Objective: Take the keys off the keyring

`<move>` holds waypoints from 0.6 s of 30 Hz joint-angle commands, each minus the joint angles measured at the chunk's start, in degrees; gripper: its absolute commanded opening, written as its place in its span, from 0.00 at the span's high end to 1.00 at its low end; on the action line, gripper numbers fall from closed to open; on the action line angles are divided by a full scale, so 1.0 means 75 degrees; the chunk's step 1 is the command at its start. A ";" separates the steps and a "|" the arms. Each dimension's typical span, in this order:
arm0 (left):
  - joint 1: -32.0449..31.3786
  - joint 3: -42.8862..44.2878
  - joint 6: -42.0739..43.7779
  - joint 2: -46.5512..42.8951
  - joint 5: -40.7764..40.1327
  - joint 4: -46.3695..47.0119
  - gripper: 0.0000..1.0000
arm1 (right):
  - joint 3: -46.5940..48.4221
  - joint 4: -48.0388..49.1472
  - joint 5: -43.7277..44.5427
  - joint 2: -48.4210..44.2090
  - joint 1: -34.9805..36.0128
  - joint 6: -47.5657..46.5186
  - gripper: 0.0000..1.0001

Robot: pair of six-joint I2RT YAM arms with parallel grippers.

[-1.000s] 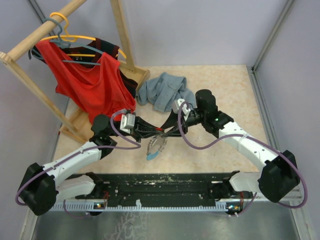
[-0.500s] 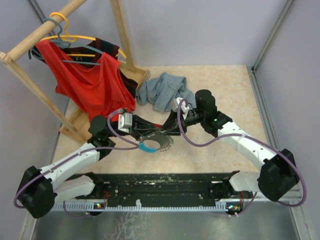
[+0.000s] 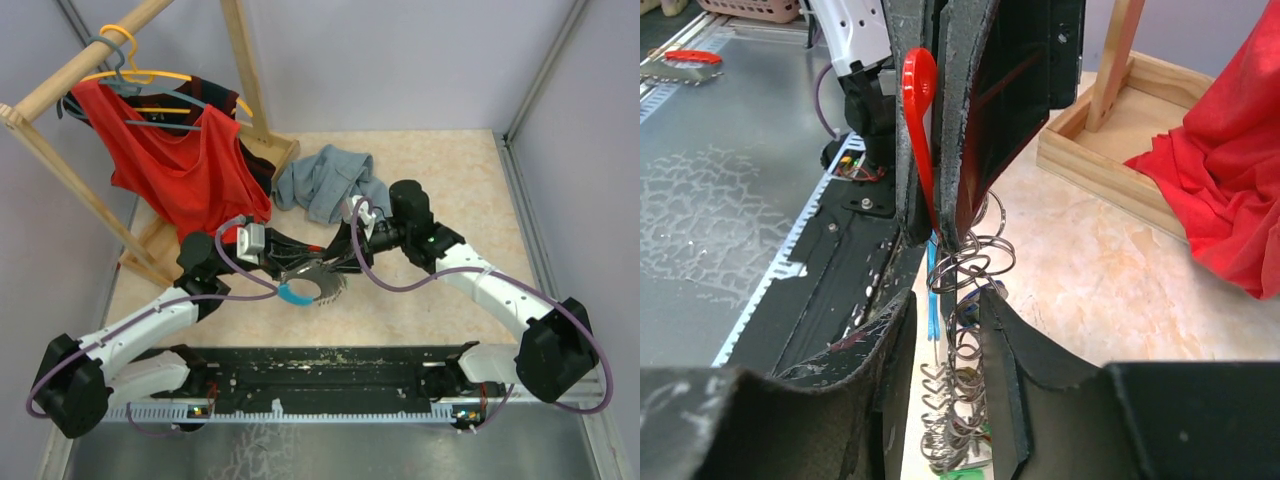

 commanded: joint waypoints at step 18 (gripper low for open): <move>0.0018 -0.0159 -0.0447 -0.0059 -0.0340 0.0633 1.00 | 0.0409 0.0478 0.0221 -0.0232 -0.0236 0.0608 0.67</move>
